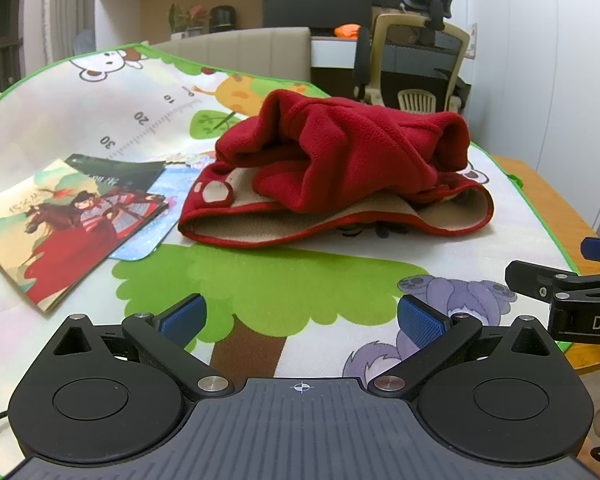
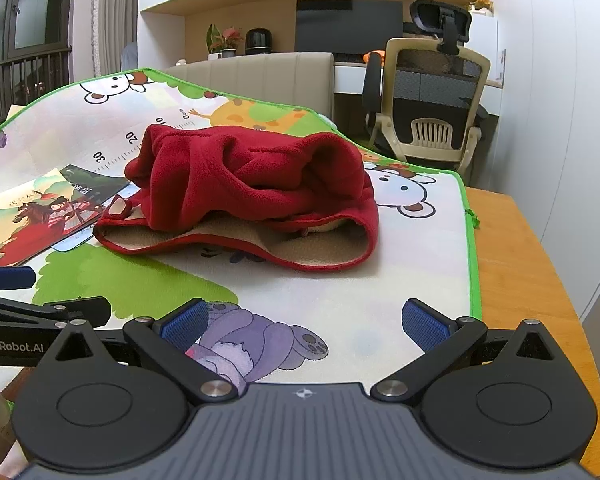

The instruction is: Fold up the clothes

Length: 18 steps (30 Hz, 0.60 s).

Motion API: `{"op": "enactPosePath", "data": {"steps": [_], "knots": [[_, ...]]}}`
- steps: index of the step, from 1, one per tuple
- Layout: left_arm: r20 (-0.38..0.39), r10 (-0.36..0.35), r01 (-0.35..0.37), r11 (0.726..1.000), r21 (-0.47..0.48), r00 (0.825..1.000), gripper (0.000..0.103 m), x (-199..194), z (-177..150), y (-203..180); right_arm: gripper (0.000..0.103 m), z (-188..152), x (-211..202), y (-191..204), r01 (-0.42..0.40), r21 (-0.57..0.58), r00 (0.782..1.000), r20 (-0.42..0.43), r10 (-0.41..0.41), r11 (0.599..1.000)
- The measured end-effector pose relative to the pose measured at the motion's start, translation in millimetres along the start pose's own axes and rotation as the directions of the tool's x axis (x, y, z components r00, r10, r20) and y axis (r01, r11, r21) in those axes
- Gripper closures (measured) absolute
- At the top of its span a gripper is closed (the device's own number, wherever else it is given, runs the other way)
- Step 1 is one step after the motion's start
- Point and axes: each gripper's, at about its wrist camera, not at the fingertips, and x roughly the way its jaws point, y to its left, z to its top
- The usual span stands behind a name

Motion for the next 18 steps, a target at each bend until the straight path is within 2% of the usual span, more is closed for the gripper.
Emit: {"op": "enactPosePath", "data": {"steps": [18], "knots": [[0.003, 0.002, -0.002, 1.0, -0.012, 1.0, 0.0, -0.2, -0.5, 2.0, 0.0, -3.4, 2.0, 1.7, -0.007, -0.004, 1.0, -0.011, 0.007, 1.0]]}}
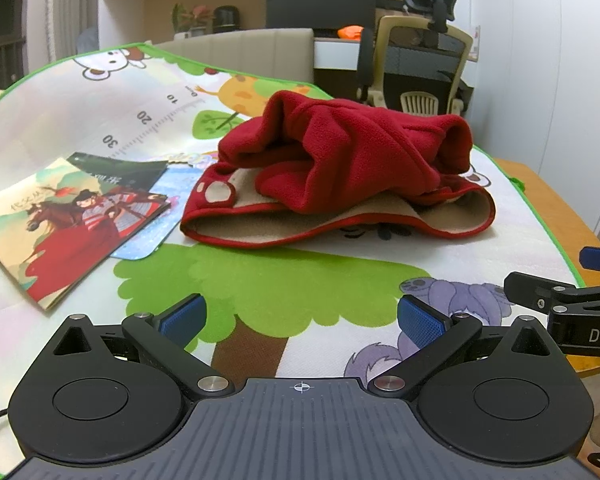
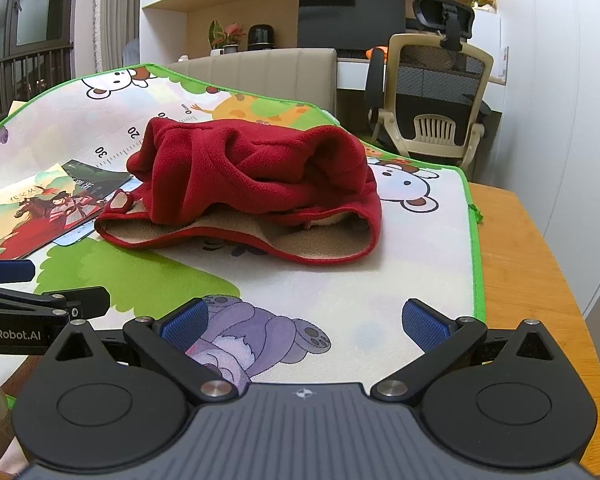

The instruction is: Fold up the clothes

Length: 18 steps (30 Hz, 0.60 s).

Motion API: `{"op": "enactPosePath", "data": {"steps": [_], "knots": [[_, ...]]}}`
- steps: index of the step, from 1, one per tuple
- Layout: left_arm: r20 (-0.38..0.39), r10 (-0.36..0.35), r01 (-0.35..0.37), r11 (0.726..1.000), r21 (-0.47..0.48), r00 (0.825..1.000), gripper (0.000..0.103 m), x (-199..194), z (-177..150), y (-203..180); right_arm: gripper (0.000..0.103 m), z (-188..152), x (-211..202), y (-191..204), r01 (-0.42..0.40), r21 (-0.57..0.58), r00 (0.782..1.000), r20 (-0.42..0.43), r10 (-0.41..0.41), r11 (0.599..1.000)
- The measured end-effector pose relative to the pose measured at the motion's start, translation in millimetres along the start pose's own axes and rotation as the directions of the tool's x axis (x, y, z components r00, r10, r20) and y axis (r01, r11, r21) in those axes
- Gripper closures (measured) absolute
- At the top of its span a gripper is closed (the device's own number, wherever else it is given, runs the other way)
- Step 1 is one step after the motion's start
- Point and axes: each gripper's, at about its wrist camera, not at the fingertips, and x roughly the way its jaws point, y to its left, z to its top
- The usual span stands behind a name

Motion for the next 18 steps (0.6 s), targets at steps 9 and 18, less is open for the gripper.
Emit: {"op": "enactPosePath", "data": {"steps": [9, 18], "knots": [[-0.002, -0.001, 0.001, 1.0, -0.007, 1.0, 0.0, 1.0, -0.2, 0.3, 0.0, -0.6, 1.2, -0.6, -0.006, 0.002, 1.0, -0.004, 0.006, 1.0], [0.018, -0.015, 0.015, 1.0, 0.0, 1.0, 0.0, 5.0, 0.7, 1.8, 0.0, 5.4, 5.0, -1.9, -0.029, -0.027, 1.0, 0.004, 0.03, 0.999]]}}
